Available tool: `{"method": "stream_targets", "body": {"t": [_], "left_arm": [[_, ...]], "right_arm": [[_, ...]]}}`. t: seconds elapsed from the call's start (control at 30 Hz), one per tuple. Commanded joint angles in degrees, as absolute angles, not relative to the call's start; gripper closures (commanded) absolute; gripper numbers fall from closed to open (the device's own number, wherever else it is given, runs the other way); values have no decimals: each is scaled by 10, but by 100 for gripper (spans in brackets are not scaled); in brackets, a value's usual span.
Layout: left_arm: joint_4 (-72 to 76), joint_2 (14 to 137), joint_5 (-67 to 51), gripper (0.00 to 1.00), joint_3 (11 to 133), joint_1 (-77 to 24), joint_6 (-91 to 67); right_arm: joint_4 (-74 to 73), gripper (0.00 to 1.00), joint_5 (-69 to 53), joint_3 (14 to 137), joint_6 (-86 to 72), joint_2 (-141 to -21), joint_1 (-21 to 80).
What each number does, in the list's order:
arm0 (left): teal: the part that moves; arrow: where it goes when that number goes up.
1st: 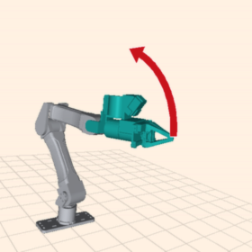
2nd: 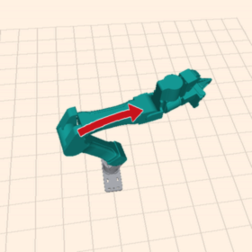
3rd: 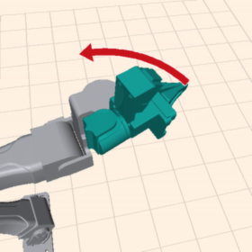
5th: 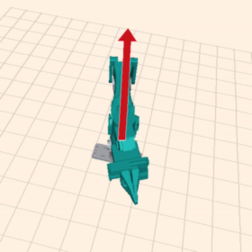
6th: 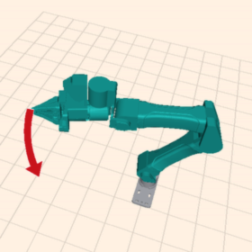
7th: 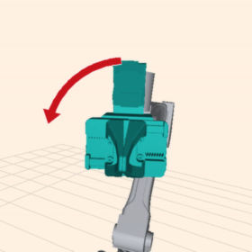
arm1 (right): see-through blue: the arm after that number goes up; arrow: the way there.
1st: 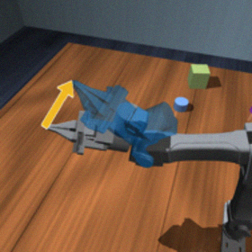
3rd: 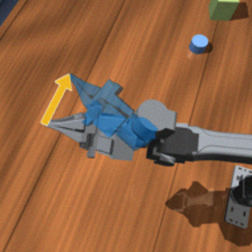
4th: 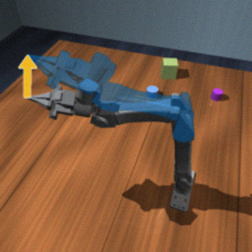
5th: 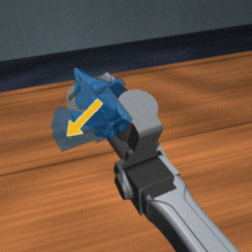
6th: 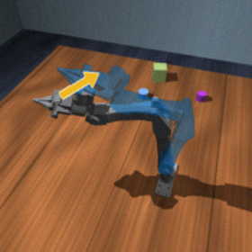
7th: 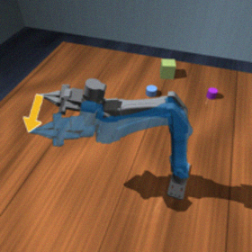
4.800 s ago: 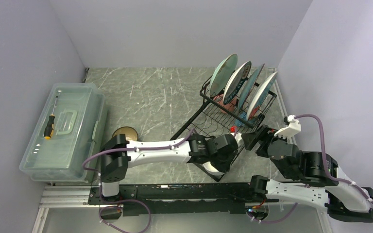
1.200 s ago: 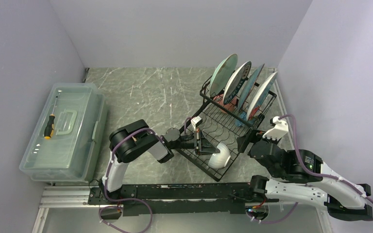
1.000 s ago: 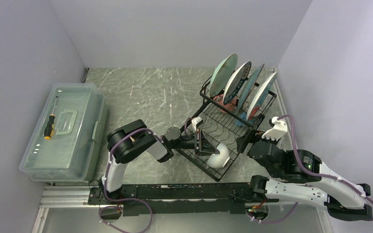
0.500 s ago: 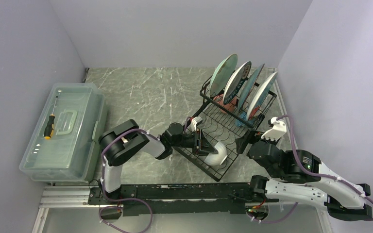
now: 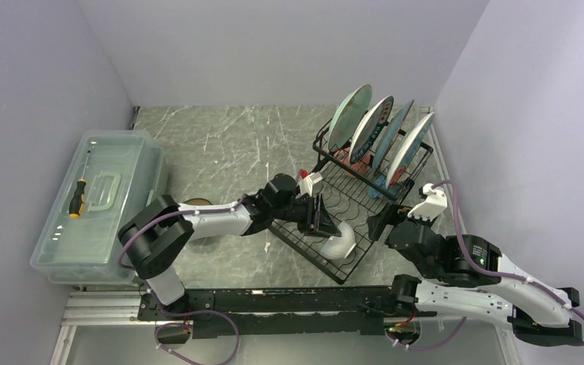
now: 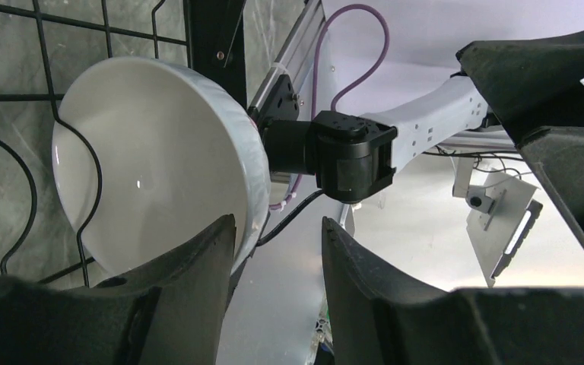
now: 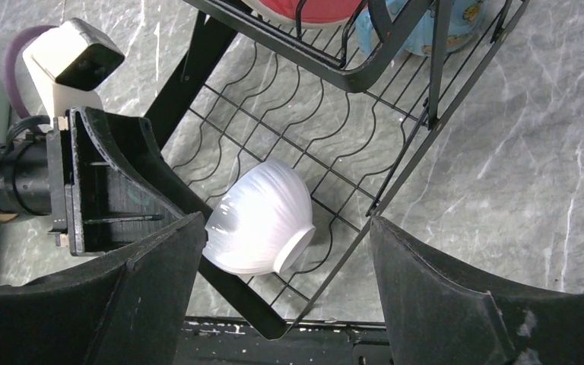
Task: Load the mixed dishes into the dish rack
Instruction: Insert the bowl into the dish rack.
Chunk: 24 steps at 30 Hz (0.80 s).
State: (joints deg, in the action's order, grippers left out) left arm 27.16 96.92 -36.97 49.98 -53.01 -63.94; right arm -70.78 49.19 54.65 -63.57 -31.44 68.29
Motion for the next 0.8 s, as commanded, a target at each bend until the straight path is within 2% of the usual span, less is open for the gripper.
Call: {"method": "stream_targets", "body": {"t": [0.0, 0.2, 0.4, 0.57, 0.77], "left_arm": [[78, 919, -335, 49, 559, -530, -535], [-198, 869, -212, 50, 661, -531, -424], [-384, 827, -48, 49, 734, -531, -368], [-467, 801, 24, 44, 764, -527, -347], [-528, 772, 48, 41, 775, -492, -331]], "right_arm": [[-689, 17, 497, 549, -631, -310, 682], [-684, 17, 505, 552, -620, -306, 682], [-664, 16, 518, 558, -578, -310, 682], [-652, 14, 529, 566, -545, -329, 682], [-635, 14, 531, 580, -503, -333, 682]]}}
